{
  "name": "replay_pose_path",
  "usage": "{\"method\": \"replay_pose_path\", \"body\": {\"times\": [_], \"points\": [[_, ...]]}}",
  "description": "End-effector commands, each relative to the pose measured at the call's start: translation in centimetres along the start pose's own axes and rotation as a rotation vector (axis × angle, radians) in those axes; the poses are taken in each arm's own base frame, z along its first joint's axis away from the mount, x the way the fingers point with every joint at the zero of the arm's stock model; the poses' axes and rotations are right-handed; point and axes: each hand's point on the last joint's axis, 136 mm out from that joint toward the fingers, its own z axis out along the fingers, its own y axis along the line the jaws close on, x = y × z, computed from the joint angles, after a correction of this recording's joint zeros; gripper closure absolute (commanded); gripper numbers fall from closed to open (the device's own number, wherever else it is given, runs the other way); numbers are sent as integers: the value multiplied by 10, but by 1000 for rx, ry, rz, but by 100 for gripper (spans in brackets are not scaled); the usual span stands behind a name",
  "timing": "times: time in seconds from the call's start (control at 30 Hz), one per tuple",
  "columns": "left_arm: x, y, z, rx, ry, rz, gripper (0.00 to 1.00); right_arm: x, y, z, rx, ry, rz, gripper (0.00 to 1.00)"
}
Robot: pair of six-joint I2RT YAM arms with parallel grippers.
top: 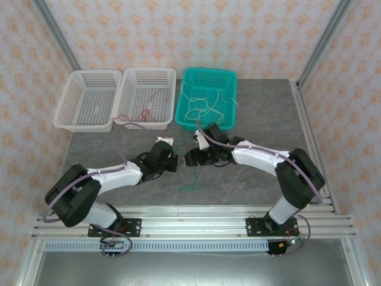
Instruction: Untangle the cables
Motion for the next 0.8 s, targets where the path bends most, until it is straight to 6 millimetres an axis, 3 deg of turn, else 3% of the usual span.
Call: {"method": "replay_pose_path", "body": {"times": [0.0,0.03,0.07,0.2,0.3,0.4,0.53,0.67,0.77], "points": [[-12,-8,-5,15,-34,27,100,-13,8,1,-18,-31,-20,88],[-12,-4,-5,-6,-38,18,100,-14,5,-1,5,-45,-13,98],[-10,5,-5,-51,-34,5,100,-16,1,-4,30,-65,-5,100],[4,68,-12,-385,26,-81,100,-23,-11,-35,105,-200,55,100],[20,96,-9,-433,68,-168,98,-24,-42,-67,170,-326,212,100],[28,108,-12,-460,74,-197,95,-17,-77,-104,219,-438,386,100],[32,116,-13,-493,85,-198,90,-4,-102,-141,246,-558,487,100],[35,120,-13,-497,90,-213,83,9,-118,-156,229,-611,590,100],[34,116,-11,-464,86,-223,76,11,-115,-155,175,-609,601,100]]}}
